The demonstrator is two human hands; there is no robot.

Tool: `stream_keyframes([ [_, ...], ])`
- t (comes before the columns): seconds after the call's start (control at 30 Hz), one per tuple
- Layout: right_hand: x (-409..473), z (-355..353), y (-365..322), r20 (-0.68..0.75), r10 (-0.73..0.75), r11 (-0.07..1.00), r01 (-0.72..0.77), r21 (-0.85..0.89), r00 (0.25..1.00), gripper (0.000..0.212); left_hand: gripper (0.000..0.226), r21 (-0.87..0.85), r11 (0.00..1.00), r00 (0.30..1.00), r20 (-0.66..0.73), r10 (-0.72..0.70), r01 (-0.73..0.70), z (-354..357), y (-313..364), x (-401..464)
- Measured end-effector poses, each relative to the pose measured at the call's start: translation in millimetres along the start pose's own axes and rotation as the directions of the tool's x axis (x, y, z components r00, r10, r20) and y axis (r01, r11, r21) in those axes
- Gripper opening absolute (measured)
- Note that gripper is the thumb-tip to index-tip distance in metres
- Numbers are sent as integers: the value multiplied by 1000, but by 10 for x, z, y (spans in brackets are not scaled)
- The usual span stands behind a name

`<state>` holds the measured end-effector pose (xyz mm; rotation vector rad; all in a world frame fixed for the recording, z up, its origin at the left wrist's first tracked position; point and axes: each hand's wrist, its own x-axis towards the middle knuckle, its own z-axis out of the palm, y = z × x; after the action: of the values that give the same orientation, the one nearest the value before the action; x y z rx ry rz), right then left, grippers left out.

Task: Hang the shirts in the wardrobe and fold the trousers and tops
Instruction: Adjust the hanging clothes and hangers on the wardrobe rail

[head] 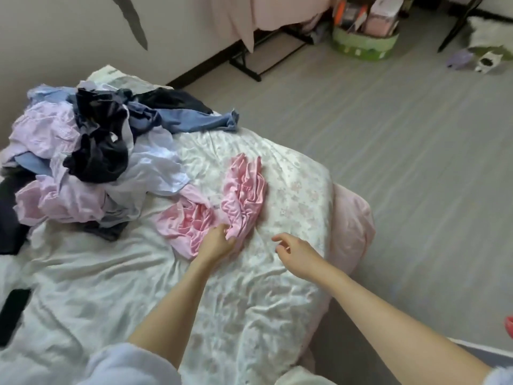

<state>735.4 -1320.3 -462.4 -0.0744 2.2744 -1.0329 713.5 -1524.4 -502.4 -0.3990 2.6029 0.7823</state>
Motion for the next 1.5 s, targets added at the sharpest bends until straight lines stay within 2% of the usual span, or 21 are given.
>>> stream_keyframes([
  [0.1, 427, 73, 103, 19, 117, 991, -118, 68, 993, 37, 42, 5, 996, 996, 25, -88, 88, 185, -102, 537],
  [0.23, 814, 121, 468, -6, 287, 949, -283, 142, 958, 37, 93, -87, 990, 993, 36, -111, 114, 512, -103, 1109],
  [0.3, 914, 133, 641, -15, 357, 919, -348, 183, 934, 36, 106, -183, 970, 987, 42, -153, 158, 631, -72, 1277],
  [0.37, 984, 132, 730, -10, 427, 862, -404, 307, 904, 34, 103, -382, 892, 971, 105, -216, 240, 670, 0, 1369],
  [0.4, 1027, 117, 745, -7, 477, 793, -427, 434, 879, 33, 95, -506, 825, 966, 178, -186, 252, 668, 71, 1386],
  [0.47, 1075, 60, 706, 20, 574, 587, -428, 687, 819, 34, 55, -662, 722, 959, 282, -8, 200, 604, 226, 1276],
  [0.53, 1112, -38, 652, 100, 638, 344, -399, 850, 764, 41, 24, -678, 721, 914, 370, 165, 144, 534, 388, 1044],
  [0.57, 1128, -104, 622, 170, 624, 227, -385, 895, 763, 41, 20, -653, 745, 866, 443, 234, 133, 497, 441, 920],
  [0.63, 1092, -249, 592, 254, 520, 19, -308, 951, 816, 41, 31, -611, 783, 733, 585, 346, 119, 462, 547, 689],
  [0.67, 1017, -312, 598, 230, 505, -18, -257, 966, 832, 36, 37, -602, 790, 665, 637, 389, 116, 455, 608, 569],
  [0.7, 972, -362, 597, 195, 533, -25, -216, 976, 823, 27, 39, -610, 782, 607, 671, 425, 128, 473, 637, 496],
  [0.73, 844, -421, 630, 117, 597, 37, -173, 984, 793, 16, 36, -612, 774, 564, 701, 437, 162, 494, 694, 394],
  [0.8, 470, -537, 702, -64, 654, 222, -109, 969, 754, 11, 35, -592, 770, 551, 735, 395, 239, 558, 842, 182],
  [0.87, 63, -634, 724, -148, 564, 324, -52, 945, 812, 20, 54, -587, 743, 578, 744, 336, 323, 638, 971, 47],
  [0.97, -619, -760, 788, -185, 380, 472, -18, 882, 906, 20, 63, -626, 576, 504, 774, 382, 526, 753, 1326, -234],
  [1.07, -1326, -897, 925, -303, 345, 616, 29, 787, 888, 18, 55, -718, 444, 503, 694, 515, 536, 917, 1857, -641],
  [1.17, -2074, -924, 1260, -530, 389, 752, 73, 655, 753, 9, 26, -793, 491, 609, 599, 520, 361, 1101, 2375, -1166],
  [1.2, -2375, -897, 1409, -590, 433, 763, 72, 642, 681, 9, 23, -793, 519, 599, 593, 538, 319, 1188, 2547, -1401],
  [1.27, -2839, -796, 1666, -623, 535, 690, 130, 712, 571, 10, 22, -764, 598, 505, 625, 595, 242, 1359, 2794, -1779],
  [1.37, -3675, -595, 2066, -596, 676, 535, 267, 801, 433, 21, 31, -687, 726, 292, 704, 648, 45, 1745, 3203, -2568],
  [1.5, -4757, -272, 2554, -573, 786, 454, 414, 789, 231, 17, 36, -645, 745, 63, 748, 661, -167, 2297, 3633, -3660],
])
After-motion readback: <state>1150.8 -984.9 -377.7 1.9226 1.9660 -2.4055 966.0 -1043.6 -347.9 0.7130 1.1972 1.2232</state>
